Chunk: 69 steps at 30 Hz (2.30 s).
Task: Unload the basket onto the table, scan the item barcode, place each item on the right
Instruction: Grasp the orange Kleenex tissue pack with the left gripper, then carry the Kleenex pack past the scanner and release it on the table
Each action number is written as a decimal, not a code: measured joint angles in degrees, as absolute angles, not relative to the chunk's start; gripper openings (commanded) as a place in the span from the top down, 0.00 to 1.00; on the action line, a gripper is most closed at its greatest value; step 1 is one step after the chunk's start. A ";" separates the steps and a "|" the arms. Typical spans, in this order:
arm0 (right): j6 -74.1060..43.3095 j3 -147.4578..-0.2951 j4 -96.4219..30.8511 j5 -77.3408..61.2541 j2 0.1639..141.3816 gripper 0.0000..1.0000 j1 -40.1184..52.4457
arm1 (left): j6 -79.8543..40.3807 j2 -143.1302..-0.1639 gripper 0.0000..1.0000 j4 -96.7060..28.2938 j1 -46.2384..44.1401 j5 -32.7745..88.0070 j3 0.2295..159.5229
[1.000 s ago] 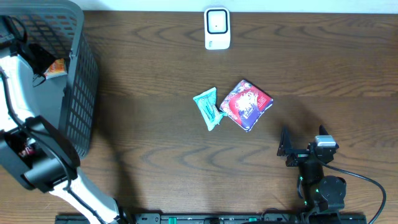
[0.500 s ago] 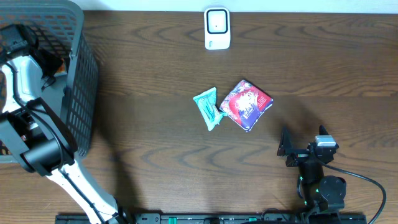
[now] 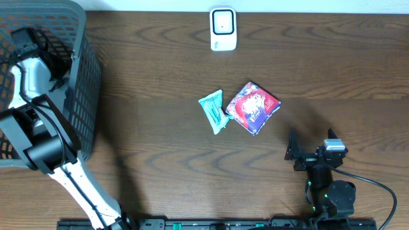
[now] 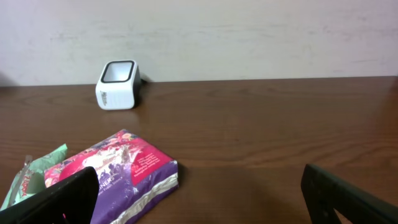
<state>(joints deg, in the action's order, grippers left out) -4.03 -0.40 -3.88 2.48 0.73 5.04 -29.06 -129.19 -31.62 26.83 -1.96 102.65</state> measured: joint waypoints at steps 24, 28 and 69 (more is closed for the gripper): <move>-4.03 -0.40 -3.88 2.48 0.73 0.01 5.04 | -23.79 -126.65 0.78 -40.73 28.23 -1.61 103.15; -4.03 -0.40 -3.86 2.50 0.73 0.01 5.04 | -23.53 -126.63 0.25 -40.86 28.23 -1.61 102.87; -4.03 -0.40 -3.88 2.48 0.73 0.01 5.04 | -25.61 -82.91 0.93 -43.31 27.86 11.79 101.97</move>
<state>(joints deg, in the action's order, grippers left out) -4.03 -0.40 -3.88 2.48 0.73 5.04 -25.61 -82.91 -43.31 27.86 11.79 101.97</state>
